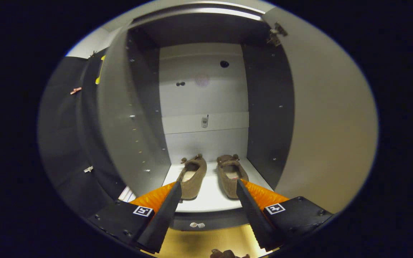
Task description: Open the shoe cabinet door, grab the shoes and put them into the shoe cabinet, then close the shoe cabinet door.
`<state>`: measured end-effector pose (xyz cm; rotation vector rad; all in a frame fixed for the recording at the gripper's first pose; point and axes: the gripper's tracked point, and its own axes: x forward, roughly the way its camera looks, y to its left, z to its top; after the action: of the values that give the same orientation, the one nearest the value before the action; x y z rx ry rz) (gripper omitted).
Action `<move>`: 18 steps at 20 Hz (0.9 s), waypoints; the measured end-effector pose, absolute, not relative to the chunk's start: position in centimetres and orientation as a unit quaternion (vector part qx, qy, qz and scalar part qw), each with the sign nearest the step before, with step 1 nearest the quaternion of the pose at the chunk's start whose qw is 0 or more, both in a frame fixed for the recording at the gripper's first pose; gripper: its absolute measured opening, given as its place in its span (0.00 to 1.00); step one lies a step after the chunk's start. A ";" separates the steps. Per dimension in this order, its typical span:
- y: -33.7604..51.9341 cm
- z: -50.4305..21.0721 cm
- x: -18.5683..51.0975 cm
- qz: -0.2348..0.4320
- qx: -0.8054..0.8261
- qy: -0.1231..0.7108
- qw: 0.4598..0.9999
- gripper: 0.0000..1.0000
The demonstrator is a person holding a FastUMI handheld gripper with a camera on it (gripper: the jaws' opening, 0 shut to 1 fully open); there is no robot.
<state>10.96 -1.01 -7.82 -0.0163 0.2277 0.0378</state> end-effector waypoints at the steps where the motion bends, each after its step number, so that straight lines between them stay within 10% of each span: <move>1: -1.0 -7.5 8.6 0.019 -0.010 0.108 0.994 0.97; 18: -18.0 -0.2 -16.8 -0.033 0.002 0.021 0.999 0.97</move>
<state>-16.77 -17.99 -0.16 0.0041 0.0428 -0.0661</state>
